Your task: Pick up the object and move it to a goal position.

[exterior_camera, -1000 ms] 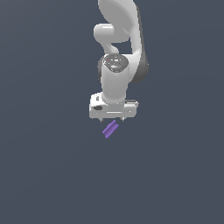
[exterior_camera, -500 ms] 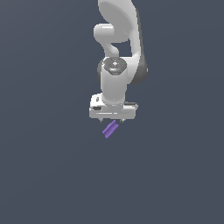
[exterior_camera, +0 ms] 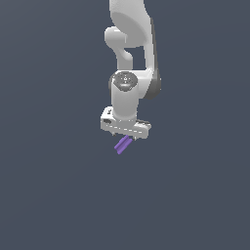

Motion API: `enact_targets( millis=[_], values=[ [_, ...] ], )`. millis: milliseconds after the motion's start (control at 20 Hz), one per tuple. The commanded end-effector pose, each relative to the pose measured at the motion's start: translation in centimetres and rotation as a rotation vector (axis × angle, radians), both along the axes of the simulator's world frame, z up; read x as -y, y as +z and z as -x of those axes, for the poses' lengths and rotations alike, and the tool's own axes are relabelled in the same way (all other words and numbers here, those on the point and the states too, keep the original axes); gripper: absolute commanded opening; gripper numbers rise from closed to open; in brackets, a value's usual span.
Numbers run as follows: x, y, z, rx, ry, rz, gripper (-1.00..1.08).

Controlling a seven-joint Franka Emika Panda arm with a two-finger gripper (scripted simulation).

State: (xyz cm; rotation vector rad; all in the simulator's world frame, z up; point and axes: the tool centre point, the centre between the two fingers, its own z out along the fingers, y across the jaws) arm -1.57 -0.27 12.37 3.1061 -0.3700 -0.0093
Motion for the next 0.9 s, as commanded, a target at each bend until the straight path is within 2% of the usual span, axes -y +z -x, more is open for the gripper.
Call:
enact_targets(
  millis=[0, 450, 850],
  values=[
    [0.1, -0.9, 0.4, 0.002, -0.078, -0.004, 1.0],
    [0.7, -3.6, 1.5, 0.007, -0.317, -0.01, 1.0],
    [1.0, -4.8, 2.1, 0.01, -0.422, -0.011, 1.0]
  ],
)
